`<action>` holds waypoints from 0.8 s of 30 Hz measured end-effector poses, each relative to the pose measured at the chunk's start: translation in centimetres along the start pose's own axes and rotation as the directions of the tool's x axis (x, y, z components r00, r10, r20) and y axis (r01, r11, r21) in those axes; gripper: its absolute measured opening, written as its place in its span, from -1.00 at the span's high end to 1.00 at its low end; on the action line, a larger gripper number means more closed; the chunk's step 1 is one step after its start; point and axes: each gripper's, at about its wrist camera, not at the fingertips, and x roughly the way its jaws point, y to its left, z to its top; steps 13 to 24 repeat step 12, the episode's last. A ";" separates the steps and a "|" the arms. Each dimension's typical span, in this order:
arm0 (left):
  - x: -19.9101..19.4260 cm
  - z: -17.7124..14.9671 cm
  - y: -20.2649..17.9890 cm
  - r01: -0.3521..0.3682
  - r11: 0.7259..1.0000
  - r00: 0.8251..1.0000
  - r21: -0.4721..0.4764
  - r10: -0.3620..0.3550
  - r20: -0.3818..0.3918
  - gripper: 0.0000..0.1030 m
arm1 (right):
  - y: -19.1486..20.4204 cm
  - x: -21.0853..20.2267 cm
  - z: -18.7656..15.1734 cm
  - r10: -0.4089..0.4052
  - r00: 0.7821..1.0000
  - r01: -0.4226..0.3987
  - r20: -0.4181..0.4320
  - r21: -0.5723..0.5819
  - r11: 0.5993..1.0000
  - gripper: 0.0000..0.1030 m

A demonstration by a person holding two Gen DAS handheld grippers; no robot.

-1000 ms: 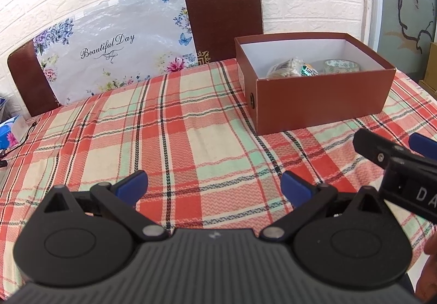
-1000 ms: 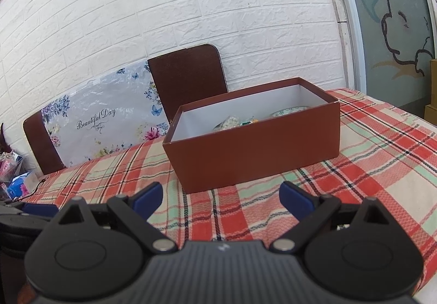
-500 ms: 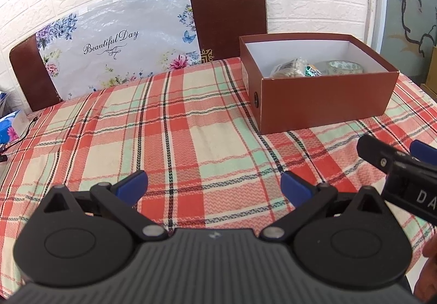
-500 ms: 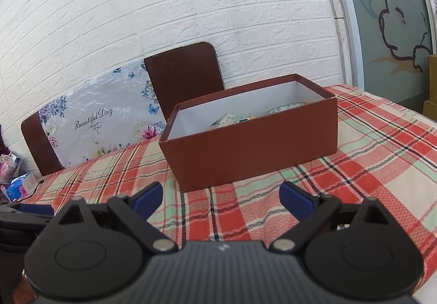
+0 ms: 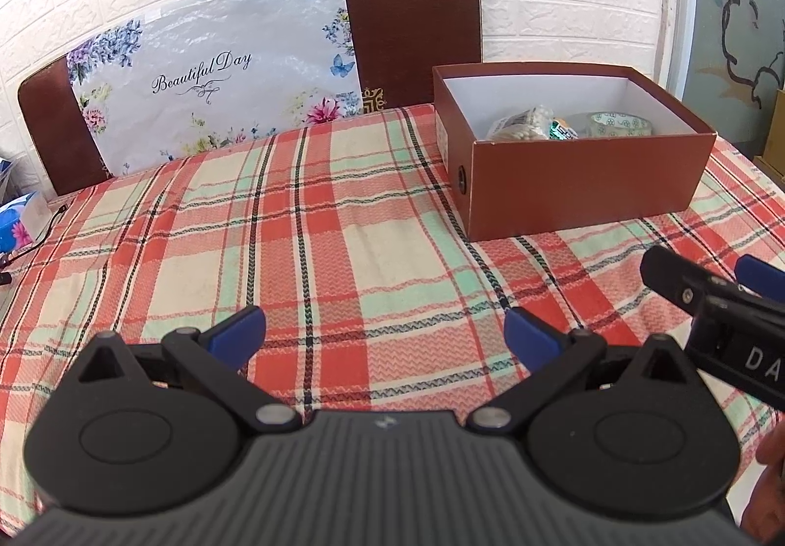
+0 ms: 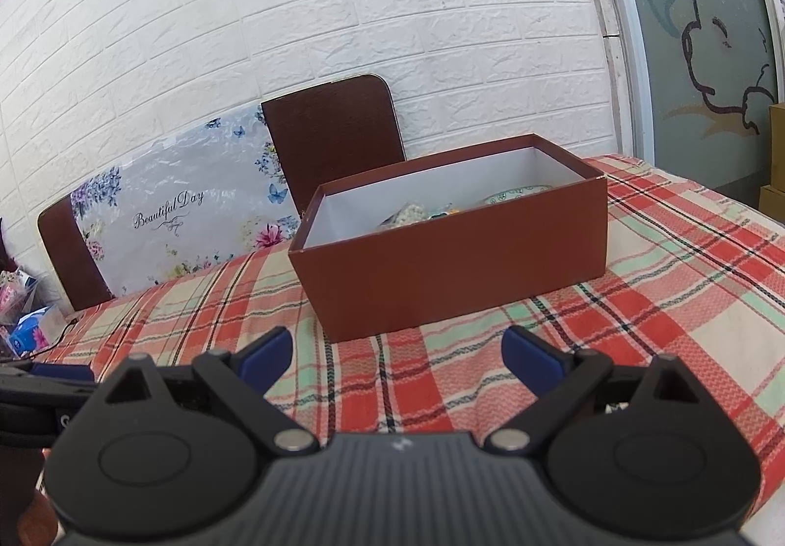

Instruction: Organize objects

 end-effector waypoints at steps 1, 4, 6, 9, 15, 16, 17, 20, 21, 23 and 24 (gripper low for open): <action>0.0 0.0 0.0 0.002 1.000 1.000 -0.001 -0.002 0.000 -1.00 | 0.0 0.0 0.0 0.000 1.000 0.000 0.000 0.000 1.000 -0.86; 0.0 0.0 0.1 0.004 1.000 1.000 -0.001 -0.004 0.000 -1.00 | 0.0 0.0 0.0 0.000 1.000 0.000 0.000 0.000 1.000 -0.86; 0.0 0.0 0.1 0.006 1.000 1.000 -0.003 -0.006 0.000 -1.00 | 0.0 0.0 0.0 0.001 1.000 -0.001 0.001 0.000 1.000 -0.86; 0.0 -0.1 0.1 0.018 1.000 1.000 0.000 -0.018 0.009 -1.00 | 0.1 -0.1 0.0 0.000 1.000 0.000 0.005 0.001 1.000 -0.86; -0.1 -0.1 0.2 0.037 0.999 0.999 -0.003 -0.037 0.011 -1.00 | 0.1 -0.3 0.2 0.003 1.000 -0.003 0.013 0.003 1.000 -0.86; -0.1 -0.1 0.2 0.037 0.999 0.999 -0.003 -0.037 0.011 -1.00 | 0.1 -0.3 0.2 0.003 1.000 -0.003 0.013 0.003 1.000 -0.86; -0.1 -0.1 0.2 0.037 0.999 0.999 -0.003 -0.037 0.011 -1.00 | 0.1 -0.3 0.2 0.003 1.000 -0.003 0.013 0.003 1.000 -0.86; -0.1 -0.1 0.2 0.037 0.999 0.999 -0.003 -0.037 0.011 -1.00 | 0.1 -0.3 0.2 0.003 1.000 -0.003 0.013 0.003 1.000 -0.86; -0.1 -0.1 0.2 0.037 0.999 0.999 -0.003 -0.037 0.011 -1.00 | 0.1 -0.3 0.2 0.003 1.000 -0.003 0.013 0.003 1.000 -0.86; -0.1 -0.1 0.2 0.037 0.999 0.999 -0.003 -0.037 0.011 -1.00 | 0.1 -0.3 0.2 0.003 1.000 -0.003 0.013 0.003 1.000 -0.86; -0.1 -0.1 0.2 0.037 0.999 0.999 -0.003 -0.037 0.011 -1.00 | 0.1 -0.3 0.2 0.003 1.000 -0.003 0.013 0.003 1.000 -0.86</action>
